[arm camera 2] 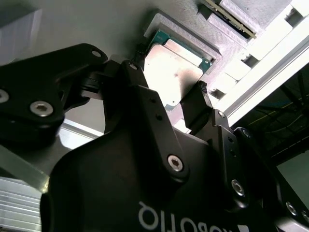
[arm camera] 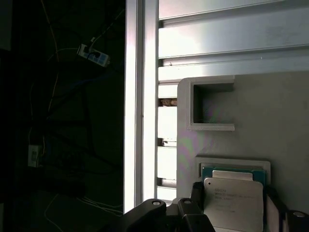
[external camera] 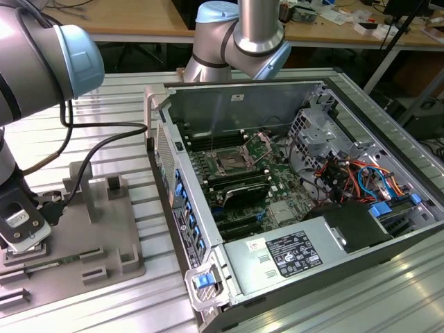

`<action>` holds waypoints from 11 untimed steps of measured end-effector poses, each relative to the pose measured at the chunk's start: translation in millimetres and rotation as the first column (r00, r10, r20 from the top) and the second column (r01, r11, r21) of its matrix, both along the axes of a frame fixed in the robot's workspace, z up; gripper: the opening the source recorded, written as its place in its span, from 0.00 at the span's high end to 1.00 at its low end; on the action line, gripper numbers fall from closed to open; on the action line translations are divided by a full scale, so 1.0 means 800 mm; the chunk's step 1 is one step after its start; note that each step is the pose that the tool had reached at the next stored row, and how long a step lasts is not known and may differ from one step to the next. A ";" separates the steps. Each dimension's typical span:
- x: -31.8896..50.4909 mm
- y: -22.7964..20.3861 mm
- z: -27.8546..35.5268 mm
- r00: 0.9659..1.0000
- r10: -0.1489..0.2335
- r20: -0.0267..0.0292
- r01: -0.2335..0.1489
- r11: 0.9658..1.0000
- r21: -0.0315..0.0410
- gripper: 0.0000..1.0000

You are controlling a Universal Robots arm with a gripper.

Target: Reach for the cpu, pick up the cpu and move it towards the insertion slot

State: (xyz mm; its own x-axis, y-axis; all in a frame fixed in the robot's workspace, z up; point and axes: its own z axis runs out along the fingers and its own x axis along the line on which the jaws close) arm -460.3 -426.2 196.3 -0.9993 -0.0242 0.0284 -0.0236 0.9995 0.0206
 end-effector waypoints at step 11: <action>0.000 0.0000 0.0043 1.000 0.000 0.000 0.000 1.000 0.000 0.45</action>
State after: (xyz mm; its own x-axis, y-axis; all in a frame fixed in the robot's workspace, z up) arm -460.3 -426.2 199.7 -0.9993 -0.0242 0.0284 -0.0236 0.9995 0.0207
